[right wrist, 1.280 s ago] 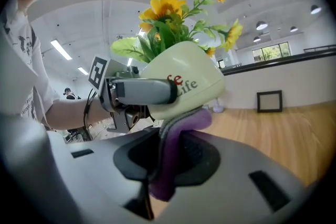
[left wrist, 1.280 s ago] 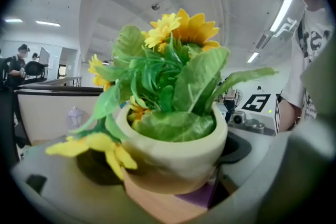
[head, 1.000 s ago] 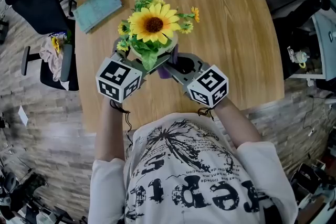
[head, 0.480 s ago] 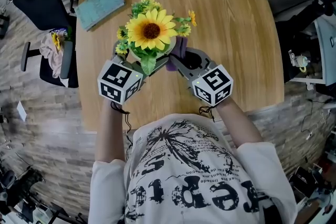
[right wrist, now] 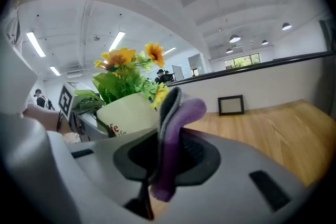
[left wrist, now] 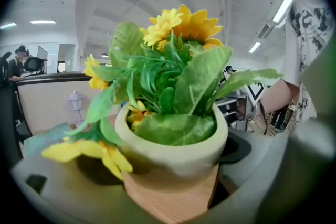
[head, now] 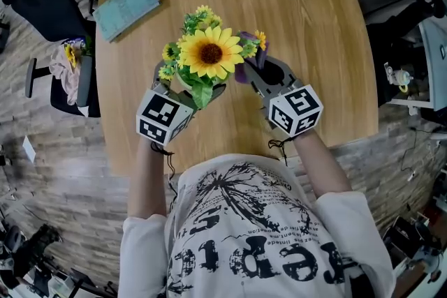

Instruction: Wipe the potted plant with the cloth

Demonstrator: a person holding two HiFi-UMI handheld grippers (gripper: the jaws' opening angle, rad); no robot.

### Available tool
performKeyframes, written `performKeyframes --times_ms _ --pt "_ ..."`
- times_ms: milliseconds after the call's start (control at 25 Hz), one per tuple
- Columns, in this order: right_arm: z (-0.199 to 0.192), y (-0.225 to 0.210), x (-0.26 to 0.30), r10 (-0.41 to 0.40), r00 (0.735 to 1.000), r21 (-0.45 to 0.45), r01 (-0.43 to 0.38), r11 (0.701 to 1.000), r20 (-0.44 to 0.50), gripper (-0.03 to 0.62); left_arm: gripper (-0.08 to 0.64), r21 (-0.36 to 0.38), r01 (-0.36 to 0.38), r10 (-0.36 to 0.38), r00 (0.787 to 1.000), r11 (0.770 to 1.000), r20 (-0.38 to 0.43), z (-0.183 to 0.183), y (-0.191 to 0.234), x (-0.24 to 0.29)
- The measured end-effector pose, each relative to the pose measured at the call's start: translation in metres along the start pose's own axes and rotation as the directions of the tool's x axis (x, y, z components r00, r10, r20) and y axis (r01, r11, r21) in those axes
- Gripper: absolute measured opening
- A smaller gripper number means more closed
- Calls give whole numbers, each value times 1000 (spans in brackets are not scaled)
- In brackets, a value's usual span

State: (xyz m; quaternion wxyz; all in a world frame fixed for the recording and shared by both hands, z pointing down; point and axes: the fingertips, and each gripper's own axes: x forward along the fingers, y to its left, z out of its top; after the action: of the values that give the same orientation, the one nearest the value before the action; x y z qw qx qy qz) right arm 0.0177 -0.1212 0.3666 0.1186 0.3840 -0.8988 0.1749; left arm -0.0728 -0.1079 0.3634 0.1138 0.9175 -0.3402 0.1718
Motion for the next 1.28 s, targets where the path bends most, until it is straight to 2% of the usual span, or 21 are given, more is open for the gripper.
performKeyframes --times_ms 160,280,440,600,760,1040,1160,1280 --pt "-12 -34 2 -100 995 1 100 995 -23 75 523 -9 38 -38 999 999 2 -18 -1 20" --pt "-21 -66 -22 -163 986 -2 163 987 -27 75 524 -19 92 -93 996 996 0 -33 -24 45" --pt "-24 -113 -58 -252 968 3 252 968 -7 74 523 -4 153 -153 987 988 -42 -53 -54 79" --pt "-27 -142 -70 -320 947 -23 320 947 18 72 523 -22 172 -173 982 985 -72 -77 -64 108" --pt "-29 -154 -70 -324 945 -89 326 941 41 74 523 -37 187 -191 974 982 -122 -97 -78 132" --pt "-33 -153 -72 -294 954 -132 298 945 53 75 523 51 228 -208 944 972 -256 -135 -92 153" --pt "-38 -150 -76 -289 956 -130 294 947 56 75 525 63 234 -213 948 970 -237 -137 -94 156" --pt "-37 -151 -74 -282 958 -133 287 949 55 77 526 133 232 -198 953 964 -231 -140 -89 161"
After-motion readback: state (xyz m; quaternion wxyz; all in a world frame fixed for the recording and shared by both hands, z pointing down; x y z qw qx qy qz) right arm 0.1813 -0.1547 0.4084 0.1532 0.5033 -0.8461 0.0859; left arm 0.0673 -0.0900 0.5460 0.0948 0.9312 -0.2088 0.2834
